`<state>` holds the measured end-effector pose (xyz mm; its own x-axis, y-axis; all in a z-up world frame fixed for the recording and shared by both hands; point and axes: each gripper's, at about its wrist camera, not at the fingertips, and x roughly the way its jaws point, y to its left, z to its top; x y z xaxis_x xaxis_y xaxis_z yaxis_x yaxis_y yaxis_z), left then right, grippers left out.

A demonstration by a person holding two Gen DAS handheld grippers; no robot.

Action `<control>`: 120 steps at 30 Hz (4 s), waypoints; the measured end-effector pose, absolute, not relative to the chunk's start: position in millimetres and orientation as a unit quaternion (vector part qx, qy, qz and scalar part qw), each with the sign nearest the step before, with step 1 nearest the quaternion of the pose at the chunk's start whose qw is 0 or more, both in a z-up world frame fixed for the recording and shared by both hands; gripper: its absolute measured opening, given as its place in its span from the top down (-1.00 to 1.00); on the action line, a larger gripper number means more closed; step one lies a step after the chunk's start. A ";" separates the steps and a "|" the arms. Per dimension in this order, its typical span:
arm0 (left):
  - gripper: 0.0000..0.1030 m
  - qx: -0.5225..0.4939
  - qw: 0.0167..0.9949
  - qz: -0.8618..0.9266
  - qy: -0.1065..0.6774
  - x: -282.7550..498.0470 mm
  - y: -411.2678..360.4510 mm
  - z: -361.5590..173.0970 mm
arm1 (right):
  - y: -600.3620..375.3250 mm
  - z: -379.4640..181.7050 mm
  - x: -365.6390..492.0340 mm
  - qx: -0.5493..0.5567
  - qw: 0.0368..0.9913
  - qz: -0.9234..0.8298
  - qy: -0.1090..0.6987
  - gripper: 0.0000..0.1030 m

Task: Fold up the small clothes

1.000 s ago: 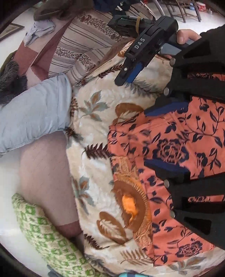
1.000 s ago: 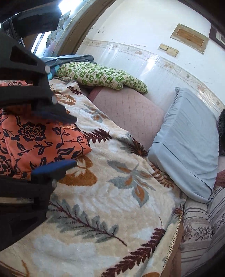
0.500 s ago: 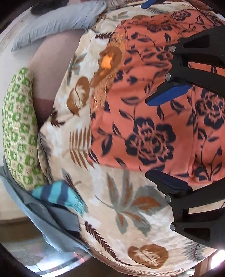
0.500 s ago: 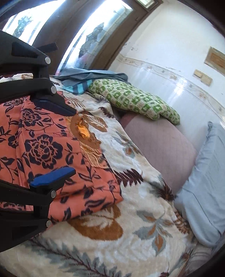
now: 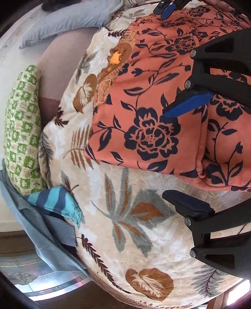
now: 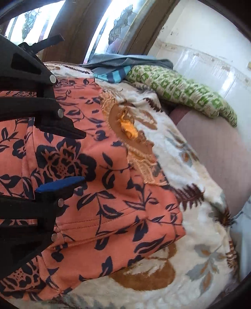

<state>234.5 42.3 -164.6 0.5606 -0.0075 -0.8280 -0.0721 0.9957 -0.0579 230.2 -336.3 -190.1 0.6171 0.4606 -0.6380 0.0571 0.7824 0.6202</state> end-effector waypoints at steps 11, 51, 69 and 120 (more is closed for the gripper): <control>-0.54 0.009 0.853 0.012 0.522 221.0 26.7 -176.8 | -330.6 -207.7 220.7 0.286 0.815 0.133 0.486 0.20; 0.17 -0.028 0.732 -0.122 0.670 8.9 77.0 -250.2 | -374.7 -210.1 -31.6 0.164 0.796 -0.043 0.581 -0.32; 0.80 -0.092 0.693 -0.145 0.700 16.4 85.8 -291.9 | -385.5 -242.6 -46.9 0.192 0.775 -0.025 0.601 0.58; 0.42 -0.354 0.840 -0.112 0.396 349.1 118.0 -158.0 | -537.8 -192.7 265.4 0.589 0.759 0.065 0.270 -0.45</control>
<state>349.1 118.0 -158.0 0.6618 -0.4685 -0.5852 -0.0922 0.7238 -0.6838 265.4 -537.8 -192.7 0.8454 0.4175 -0.3332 0.2187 0.2986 0.9290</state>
